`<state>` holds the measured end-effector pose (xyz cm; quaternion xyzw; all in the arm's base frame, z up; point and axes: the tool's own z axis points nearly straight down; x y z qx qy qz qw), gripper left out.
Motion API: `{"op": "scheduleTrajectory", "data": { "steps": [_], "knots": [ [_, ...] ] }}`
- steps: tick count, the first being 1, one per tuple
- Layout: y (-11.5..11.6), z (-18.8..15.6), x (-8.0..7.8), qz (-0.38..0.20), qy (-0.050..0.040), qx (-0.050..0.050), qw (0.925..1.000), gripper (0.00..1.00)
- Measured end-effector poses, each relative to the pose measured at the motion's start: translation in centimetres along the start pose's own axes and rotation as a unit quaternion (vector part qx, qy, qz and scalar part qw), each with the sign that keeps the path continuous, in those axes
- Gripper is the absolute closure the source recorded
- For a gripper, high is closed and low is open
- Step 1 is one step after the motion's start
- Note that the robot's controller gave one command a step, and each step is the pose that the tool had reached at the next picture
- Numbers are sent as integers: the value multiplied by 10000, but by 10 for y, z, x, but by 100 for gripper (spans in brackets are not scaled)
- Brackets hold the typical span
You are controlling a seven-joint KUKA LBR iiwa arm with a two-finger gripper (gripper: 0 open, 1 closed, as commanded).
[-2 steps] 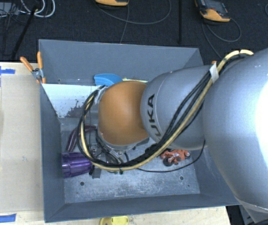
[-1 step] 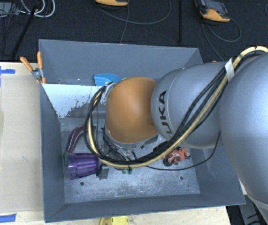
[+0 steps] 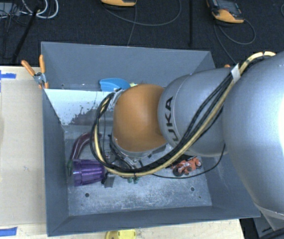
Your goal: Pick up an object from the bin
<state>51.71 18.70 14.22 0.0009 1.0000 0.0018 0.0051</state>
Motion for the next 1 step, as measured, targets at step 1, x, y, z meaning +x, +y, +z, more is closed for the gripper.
{"op": "scheduleTrajectory", "data": {
  "steps": [1],
  "knots": [
    [-17, -147, -10, 161, 10, 7, 9999, 100]
  ]
}}
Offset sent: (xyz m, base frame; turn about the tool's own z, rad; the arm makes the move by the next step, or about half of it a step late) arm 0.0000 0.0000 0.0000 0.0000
